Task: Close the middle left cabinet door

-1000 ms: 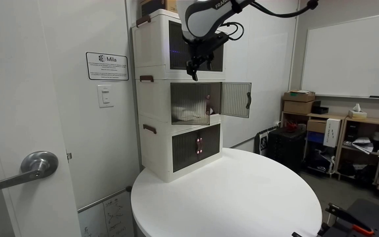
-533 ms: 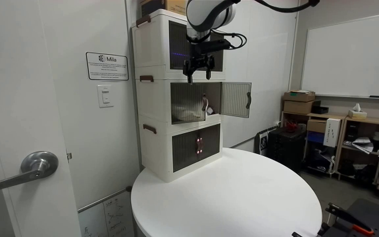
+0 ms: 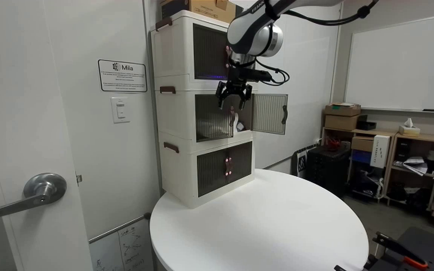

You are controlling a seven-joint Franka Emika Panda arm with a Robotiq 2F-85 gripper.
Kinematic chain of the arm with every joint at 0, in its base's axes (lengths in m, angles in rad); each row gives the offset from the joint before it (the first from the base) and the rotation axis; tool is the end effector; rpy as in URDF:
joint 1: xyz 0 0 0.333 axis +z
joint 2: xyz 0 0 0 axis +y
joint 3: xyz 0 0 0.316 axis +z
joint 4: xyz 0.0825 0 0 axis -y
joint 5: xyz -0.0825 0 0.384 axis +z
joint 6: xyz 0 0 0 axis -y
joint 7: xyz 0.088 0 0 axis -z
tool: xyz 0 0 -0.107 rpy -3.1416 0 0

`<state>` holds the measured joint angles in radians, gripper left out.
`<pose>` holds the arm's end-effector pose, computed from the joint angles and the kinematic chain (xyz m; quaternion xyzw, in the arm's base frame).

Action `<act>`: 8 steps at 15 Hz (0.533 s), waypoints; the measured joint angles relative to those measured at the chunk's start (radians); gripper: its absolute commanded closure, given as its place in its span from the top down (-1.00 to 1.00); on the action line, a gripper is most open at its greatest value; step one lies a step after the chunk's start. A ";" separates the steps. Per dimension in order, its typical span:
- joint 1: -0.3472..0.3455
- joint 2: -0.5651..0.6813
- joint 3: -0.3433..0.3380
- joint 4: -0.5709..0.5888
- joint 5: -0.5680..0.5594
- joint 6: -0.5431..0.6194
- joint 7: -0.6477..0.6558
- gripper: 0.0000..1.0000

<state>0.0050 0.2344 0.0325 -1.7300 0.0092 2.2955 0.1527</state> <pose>0.6575 0.0232 0.4776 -0.9844 0.0603 -0.1634 0.0232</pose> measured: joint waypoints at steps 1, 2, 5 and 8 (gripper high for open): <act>-0.008 0.013 0.000 -0.006 0.006 0.030 -0.027 1.00; -0.013 0.025 0.000 -0.010 0.007 0.056 -0.054 1.00; -0.011 0.057 0.005 -0.011 0.007 0.109 -0.138 1.00; 0.003 0.080 0.013 -0.010 -0.003 0.161 -0.196 1.00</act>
<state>0.0081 0.3148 0.0453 -1.7398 0.0066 2.4564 -0.0432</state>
